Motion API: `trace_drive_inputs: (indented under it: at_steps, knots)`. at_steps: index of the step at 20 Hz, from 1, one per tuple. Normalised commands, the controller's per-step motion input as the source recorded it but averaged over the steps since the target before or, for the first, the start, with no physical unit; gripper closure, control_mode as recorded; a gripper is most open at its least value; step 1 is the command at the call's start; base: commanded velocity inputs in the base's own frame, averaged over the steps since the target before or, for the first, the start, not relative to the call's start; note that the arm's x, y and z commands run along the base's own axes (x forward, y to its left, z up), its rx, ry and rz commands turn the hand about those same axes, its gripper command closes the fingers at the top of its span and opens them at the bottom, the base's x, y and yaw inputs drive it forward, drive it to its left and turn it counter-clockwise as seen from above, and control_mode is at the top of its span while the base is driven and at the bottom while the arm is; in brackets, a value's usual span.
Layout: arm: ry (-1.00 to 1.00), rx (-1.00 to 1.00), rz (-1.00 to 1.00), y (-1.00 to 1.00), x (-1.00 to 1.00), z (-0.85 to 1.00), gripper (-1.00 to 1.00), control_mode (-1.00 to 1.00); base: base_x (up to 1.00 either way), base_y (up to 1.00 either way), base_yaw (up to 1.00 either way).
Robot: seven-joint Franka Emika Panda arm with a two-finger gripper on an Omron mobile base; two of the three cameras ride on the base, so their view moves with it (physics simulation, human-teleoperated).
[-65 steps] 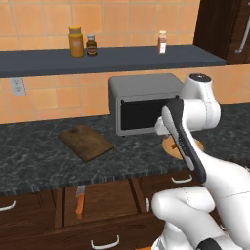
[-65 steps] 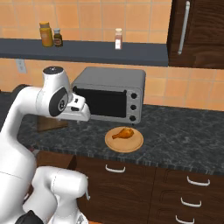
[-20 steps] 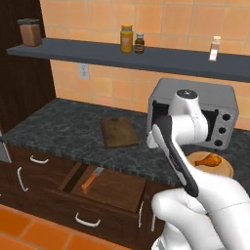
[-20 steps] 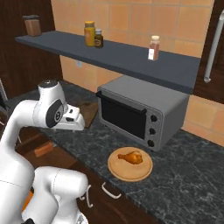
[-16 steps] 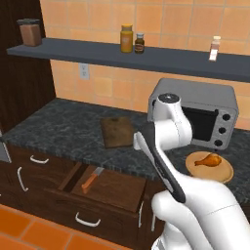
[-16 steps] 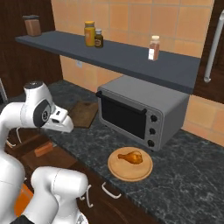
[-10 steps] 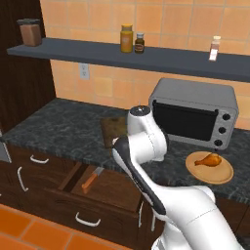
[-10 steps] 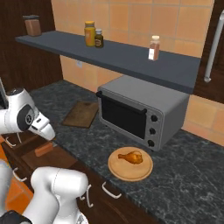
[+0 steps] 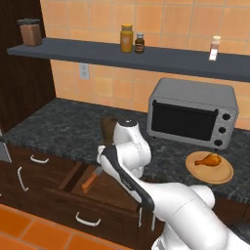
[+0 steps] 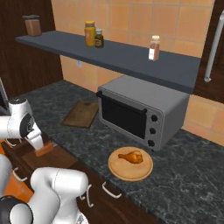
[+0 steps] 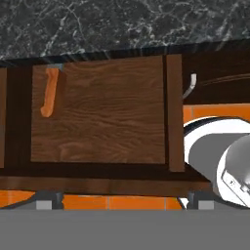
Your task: Pick up the knife from the drawer and place it on the cutting board. Then place the meat from the plate to the cutting board.
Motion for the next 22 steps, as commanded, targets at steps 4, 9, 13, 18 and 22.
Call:
trace_drive_inputs:
  at_steps: [4, 9, 13, 18, 22]
  knots:
    - [0.07, 0.04, 0.00, 0.49, 0.50, -0.40, -1.00, -1.00, 0.00, 0.00, 0.00]
    - [0.02, 0.00, -0.02, 0.30, 0.45, -0.29, -1.00, -1.00, 0.00, 0.00, 0.00]
    - [0.06, 0.00, 0.00, 0.41, 0.45, -0.56, -1.00, -1.00, 0.00, 0.00, 0.00]
    - [0.00, -0.01, 0.00, 0.44, 0.21, -0.51, -1.00, -1.00, 0.00, 0.00, 0.00]
    - [0.00, -0.05, 0.00, 0.29, 0.18, -0.53, -1.00, -1.00, 0.00, 0.00, 0.00]
